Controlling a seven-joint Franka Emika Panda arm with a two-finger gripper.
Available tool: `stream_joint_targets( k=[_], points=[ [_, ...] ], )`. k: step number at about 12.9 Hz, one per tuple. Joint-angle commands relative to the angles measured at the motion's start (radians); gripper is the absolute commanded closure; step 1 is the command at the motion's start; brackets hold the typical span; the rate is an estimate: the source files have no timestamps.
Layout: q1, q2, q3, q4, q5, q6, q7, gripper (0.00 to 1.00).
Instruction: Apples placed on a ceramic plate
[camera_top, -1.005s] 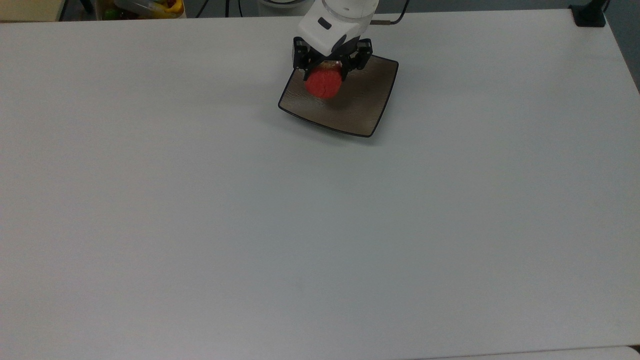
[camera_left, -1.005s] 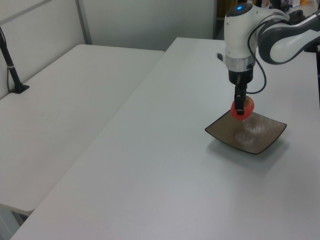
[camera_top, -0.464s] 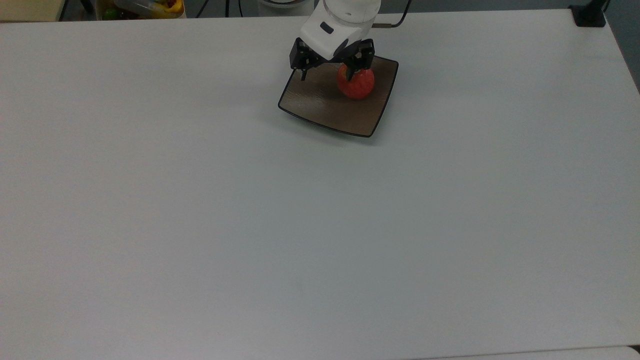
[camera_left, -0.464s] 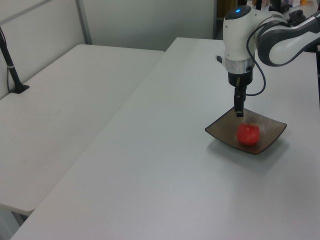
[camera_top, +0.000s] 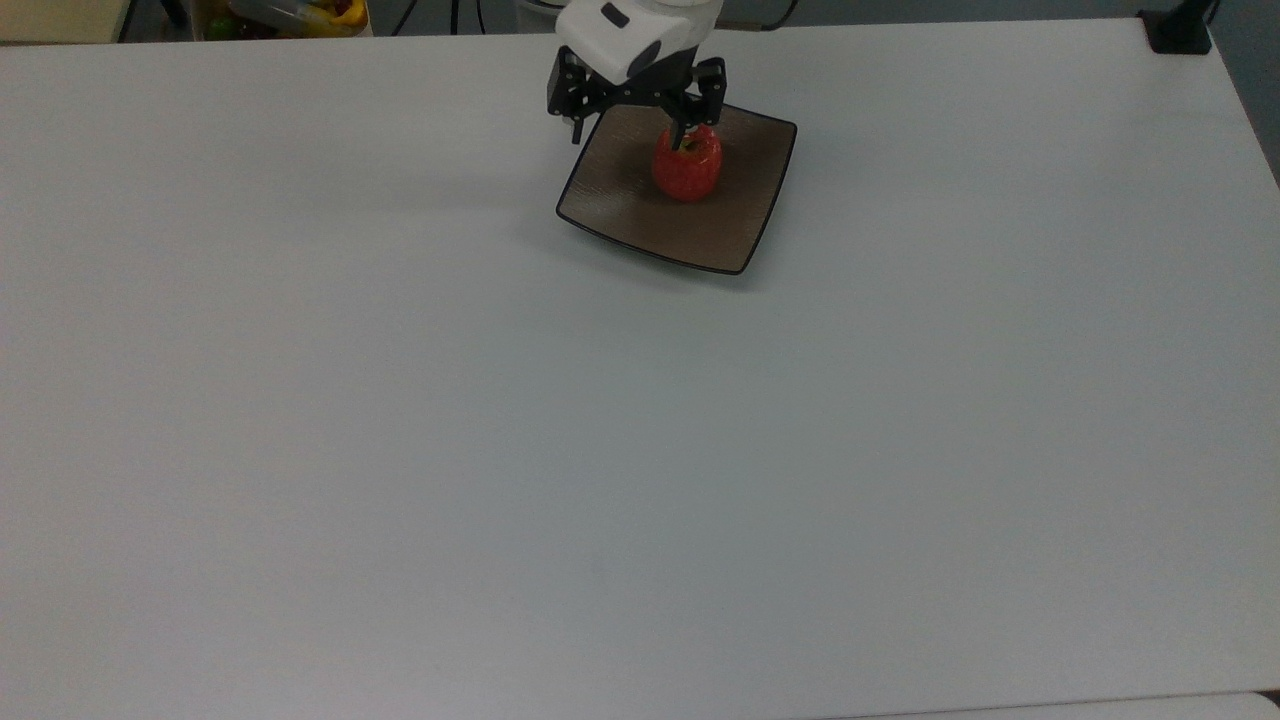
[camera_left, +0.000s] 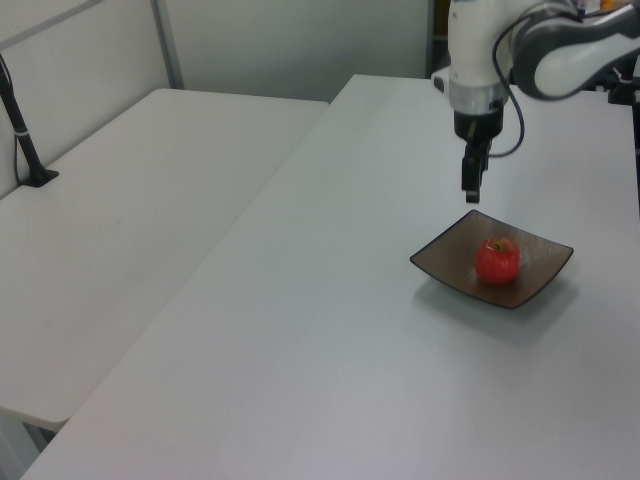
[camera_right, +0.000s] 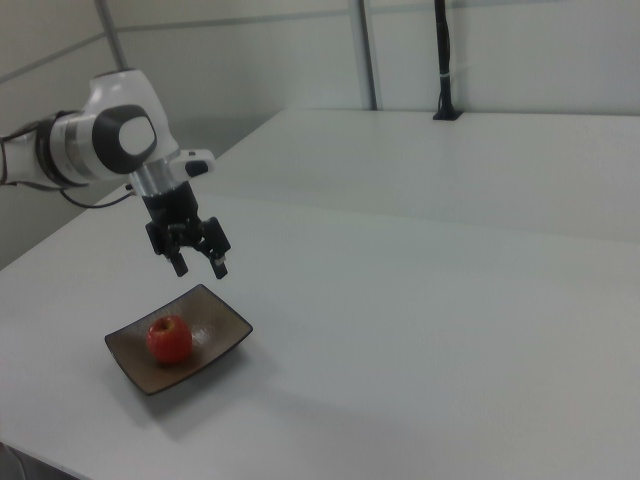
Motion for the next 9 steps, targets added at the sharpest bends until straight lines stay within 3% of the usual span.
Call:
stream_joint_targets(
  k=[1, 2, 3, 4, 5, 9],
  points=[
    [-0.034, -0.048, -0.015, 0.074, 0.017, -0.103, 0.006, 0.00],
    [-0.041, -0.053, -0.029, 0.091, 0.018, -0.099, 0.006, 0.00],
    [-0.037, -0.053, -0.089, 0.125, 0.050, -0.096, 0.000, 0.00],
    [-0.037, -0.056, -0.130, 0.148, 0.128, -0.093, -0.023, 0.00],
    [-0.040, -0.056, -0.150, 0.151, 0.156, -0.091, -0.084, 0.00],
    [-0.046, -0.051, -0.173, 0.171, 0.164, -0.091, -0.141, 0.00]
  ],
)
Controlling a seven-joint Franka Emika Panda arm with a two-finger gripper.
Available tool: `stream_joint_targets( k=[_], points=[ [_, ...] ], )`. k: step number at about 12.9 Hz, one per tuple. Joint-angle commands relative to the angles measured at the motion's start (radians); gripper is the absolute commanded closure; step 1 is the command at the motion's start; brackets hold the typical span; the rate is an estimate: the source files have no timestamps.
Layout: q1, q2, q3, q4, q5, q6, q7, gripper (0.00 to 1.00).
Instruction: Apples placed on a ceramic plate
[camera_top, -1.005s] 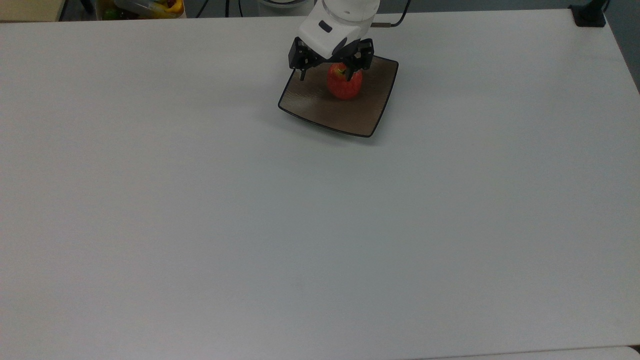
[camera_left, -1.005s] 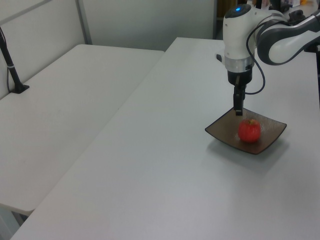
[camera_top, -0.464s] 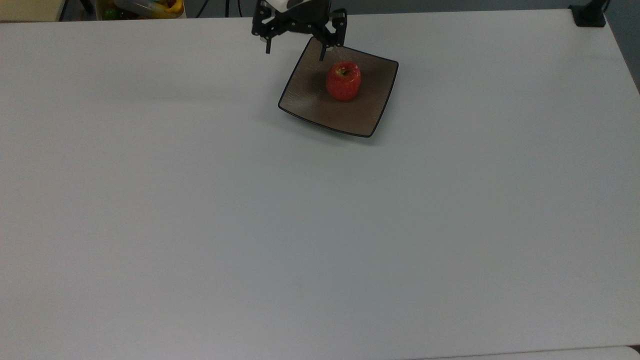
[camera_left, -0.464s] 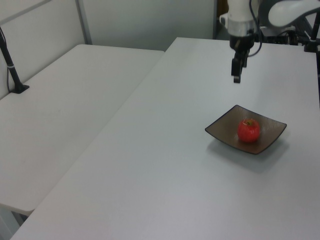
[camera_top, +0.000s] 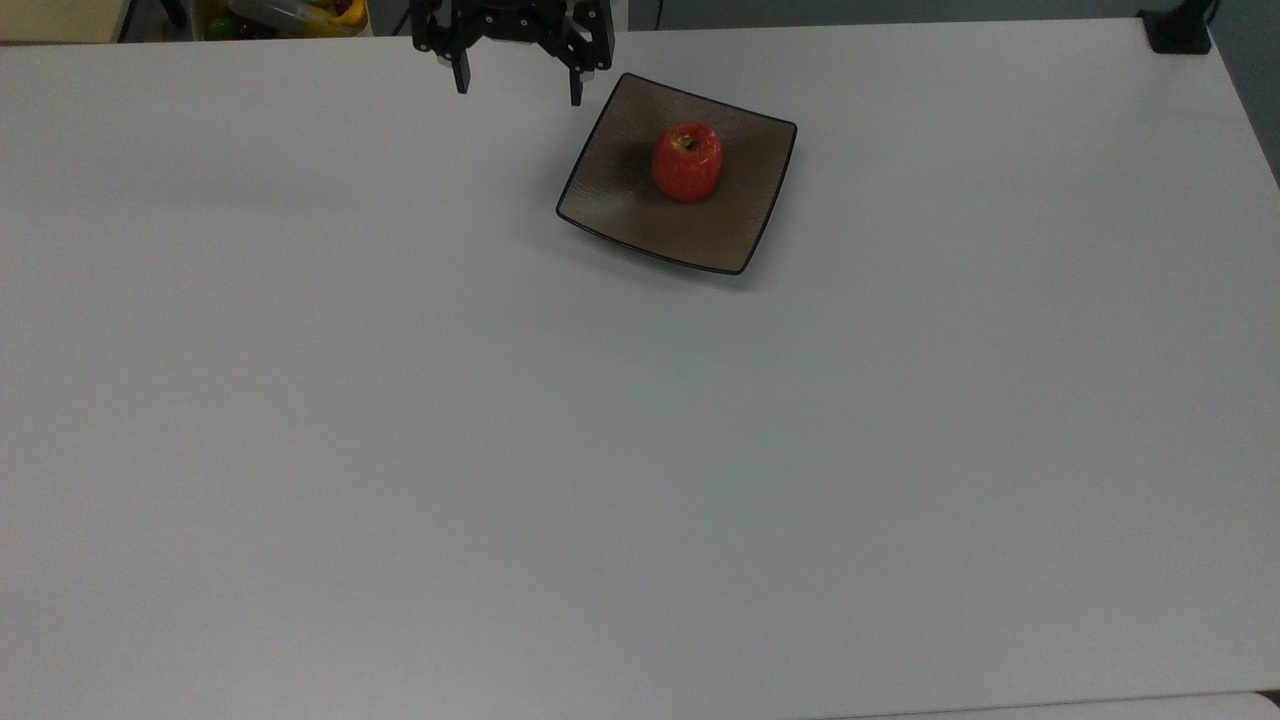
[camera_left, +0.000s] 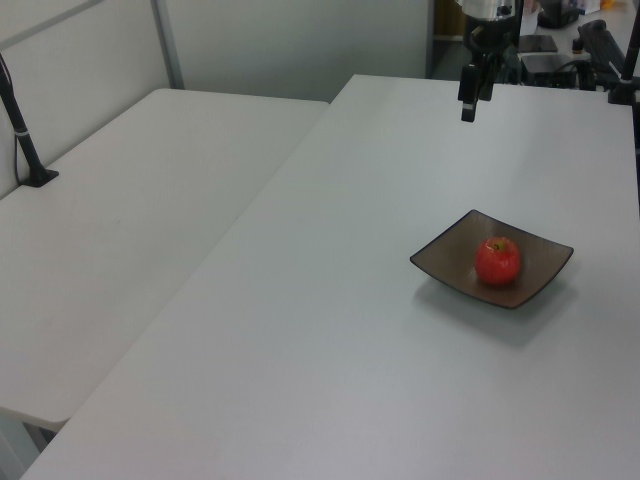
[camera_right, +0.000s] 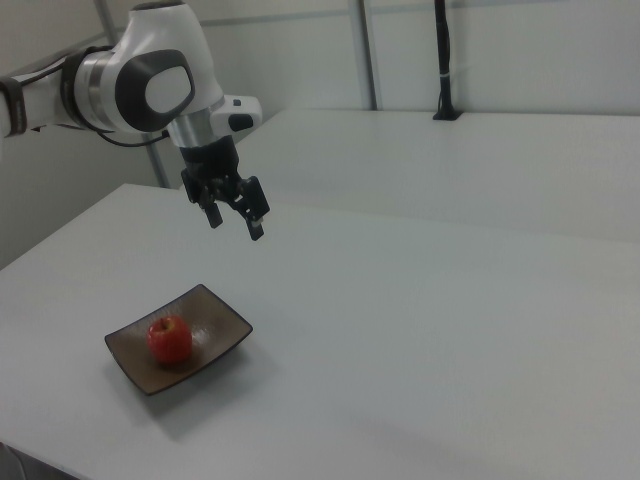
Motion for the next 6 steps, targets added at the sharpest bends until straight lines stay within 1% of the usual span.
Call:
stream_joint_targets(
  k=[1, 6],
  points=[
    [0.002, 0.004, -0.011, 0.026, 0.020, -0.018, -0.031, 0.00],
    [0.005, 0.004, -0.022, 0.024, 0.021, -0.018, -0.034, 0.00]
  ],
)
